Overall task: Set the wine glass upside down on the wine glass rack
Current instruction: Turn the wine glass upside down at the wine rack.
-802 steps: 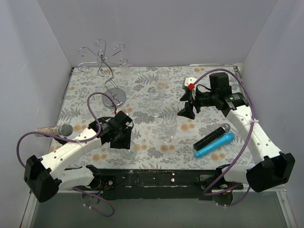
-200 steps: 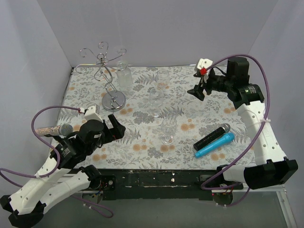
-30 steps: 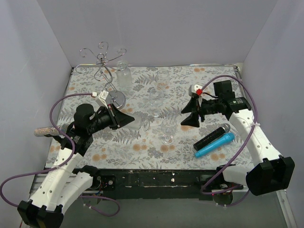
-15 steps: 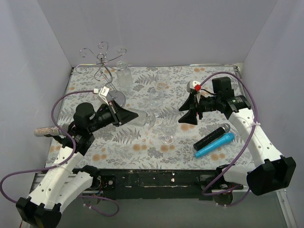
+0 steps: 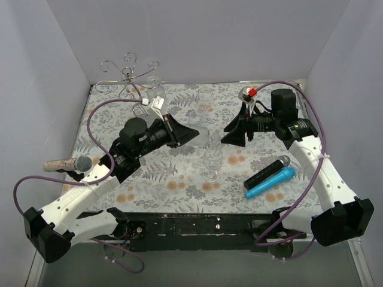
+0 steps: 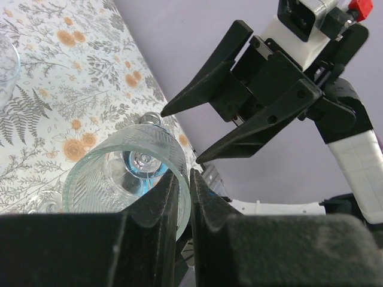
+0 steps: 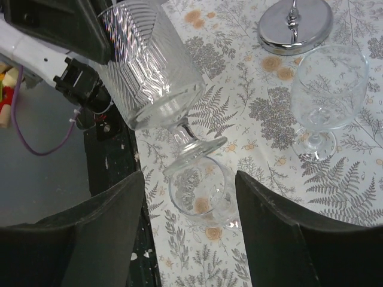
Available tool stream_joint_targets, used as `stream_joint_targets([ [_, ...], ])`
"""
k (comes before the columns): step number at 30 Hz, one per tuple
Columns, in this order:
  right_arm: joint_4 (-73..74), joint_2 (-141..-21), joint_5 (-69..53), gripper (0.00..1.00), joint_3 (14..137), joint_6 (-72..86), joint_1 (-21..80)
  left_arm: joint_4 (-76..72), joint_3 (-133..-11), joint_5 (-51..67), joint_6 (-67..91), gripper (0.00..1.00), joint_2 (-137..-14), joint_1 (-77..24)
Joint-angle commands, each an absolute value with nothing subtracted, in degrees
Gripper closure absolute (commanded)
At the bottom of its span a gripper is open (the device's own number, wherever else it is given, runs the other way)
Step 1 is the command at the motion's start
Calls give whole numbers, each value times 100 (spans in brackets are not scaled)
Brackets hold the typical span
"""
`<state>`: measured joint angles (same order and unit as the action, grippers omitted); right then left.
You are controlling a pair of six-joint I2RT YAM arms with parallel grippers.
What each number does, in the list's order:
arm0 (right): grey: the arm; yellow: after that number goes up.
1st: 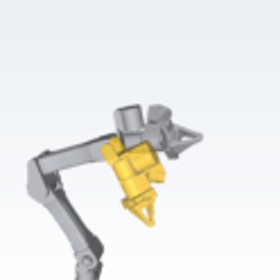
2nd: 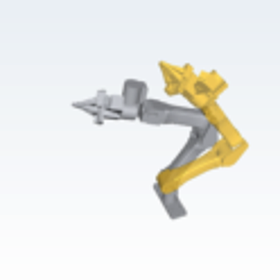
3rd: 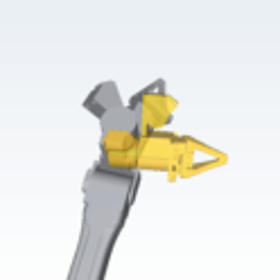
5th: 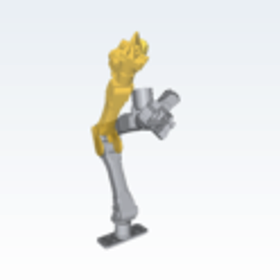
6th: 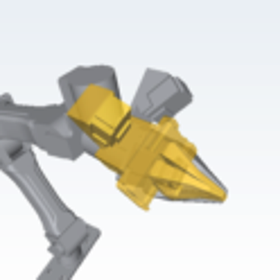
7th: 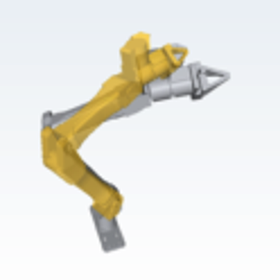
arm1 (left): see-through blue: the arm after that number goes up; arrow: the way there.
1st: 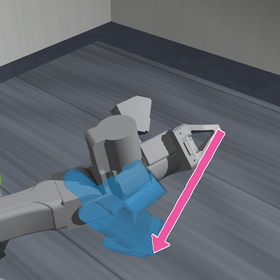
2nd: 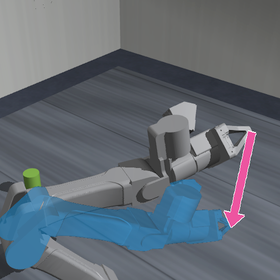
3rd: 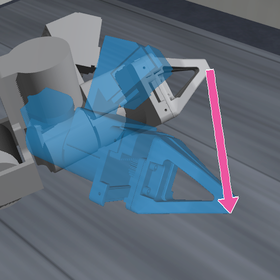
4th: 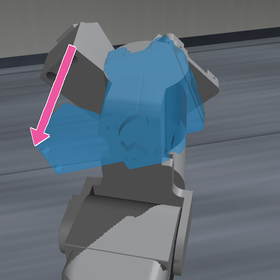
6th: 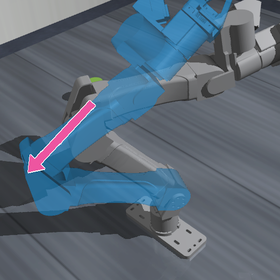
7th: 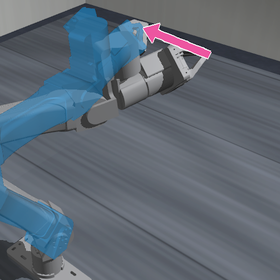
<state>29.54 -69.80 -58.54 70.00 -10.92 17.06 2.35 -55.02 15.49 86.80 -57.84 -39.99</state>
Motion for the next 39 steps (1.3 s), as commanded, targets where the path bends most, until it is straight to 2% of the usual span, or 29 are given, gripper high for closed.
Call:
stream_joint_targets([
  [1, 2294, -6855, -5397, 31, 7277, 315, 1740, -351, -5994, 546, 8596, 100, -5941, -4280],
  [6, 2303, -6864, -4879, 32, 7313, 816, 1731, -387, -6178, 150, 8534, 100, -6143, -4499],
  [28, 2074, -7374, -4640, 49, 7172, 1608, 1846, -501, -6416, -993, 8297, 100, -6451, -5124],
  [39, 1925, -7400, -4693, 66, 7040, 1766, 1854, -527, -6477, -1107, 8165, 100, -6548, -5247],
])
